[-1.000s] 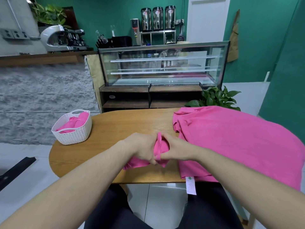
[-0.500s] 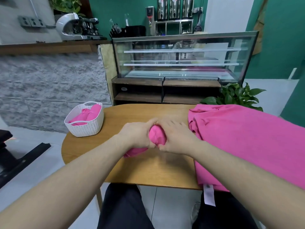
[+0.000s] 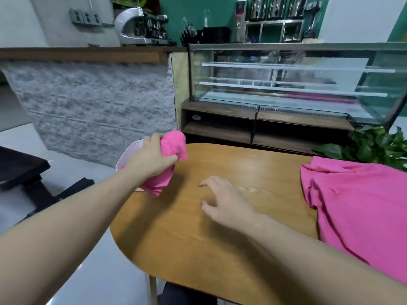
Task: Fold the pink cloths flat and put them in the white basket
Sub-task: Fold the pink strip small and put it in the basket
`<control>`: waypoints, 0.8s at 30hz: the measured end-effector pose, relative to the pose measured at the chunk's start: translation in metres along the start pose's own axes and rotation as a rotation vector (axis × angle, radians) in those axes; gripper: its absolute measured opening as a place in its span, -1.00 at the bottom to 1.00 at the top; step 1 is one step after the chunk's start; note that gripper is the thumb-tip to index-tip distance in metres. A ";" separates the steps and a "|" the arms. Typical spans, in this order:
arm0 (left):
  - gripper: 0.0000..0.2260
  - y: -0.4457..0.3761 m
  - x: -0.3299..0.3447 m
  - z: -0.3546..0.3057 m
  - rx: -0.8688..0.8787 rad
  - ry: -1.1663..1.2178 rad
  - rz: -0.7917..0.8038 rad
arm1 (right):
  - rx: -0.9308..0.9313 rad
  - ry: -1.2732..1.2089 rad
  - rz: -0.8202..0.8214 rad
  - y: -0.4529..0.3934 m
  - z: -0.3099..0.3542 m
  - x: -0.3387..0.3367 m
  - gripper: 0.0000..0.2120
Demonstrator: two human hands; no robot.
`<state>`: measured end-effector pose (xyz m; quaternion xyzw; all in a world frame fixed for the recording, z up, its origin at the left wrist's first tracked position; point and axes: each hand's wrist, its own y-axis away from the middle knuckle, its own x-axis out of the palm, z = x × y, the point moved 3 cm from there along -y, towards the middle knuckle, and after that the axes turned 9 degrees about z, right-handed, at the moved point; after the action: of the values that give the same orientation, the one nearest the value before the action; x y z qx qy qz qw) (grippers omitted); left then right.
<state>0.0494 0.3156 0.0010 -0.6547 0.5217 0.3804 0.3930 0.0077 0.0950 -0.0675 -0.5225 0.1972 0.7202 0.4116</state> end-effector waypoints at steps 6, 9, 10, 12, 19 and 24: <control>-0.35 -0.072 -0.023 0.059 -0.141 -0.018 -0.039 | -0.072 -0.041 0.042 -0.058 0.026 0.026 -0.68; -0.41 -0.094 -0.024 0.079 -0.162 -0.082 -0.030 | -0.102 -0.056 0.033 -0.073 0.032 0.032 -0.72; -0.44 -0.102 -0.023 0.087 -0.161 -0.089 -0.031 | -0.112 -0.057 0.032 -0.078 0.031 0.036 -0.73; -0.48 -0.116 -0.016 0.103 -0.182 -0.078 -0.006 | -0.123 -0.062 0.047 -0.086 0.030 0.041 -0.75; -0.64 -0.135 -0.002 0.125 -0.252 -0.152 0.083 | -0.152 -0.128 0.066 -0.097 0.022 0.051 -0.78; -0.58 -0.125 -0.001 0.122 -0.221 -0.186 0.117 | -0.140 -0.140 0.086 -0.091 0.016 0.052 -0.78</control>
<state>0.1616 0.4455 -0.0321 -0.6244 0.4753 0.5168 0.3423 0.0653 0.1800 -0.0957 -0.4892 0.1393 0.7841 0.3555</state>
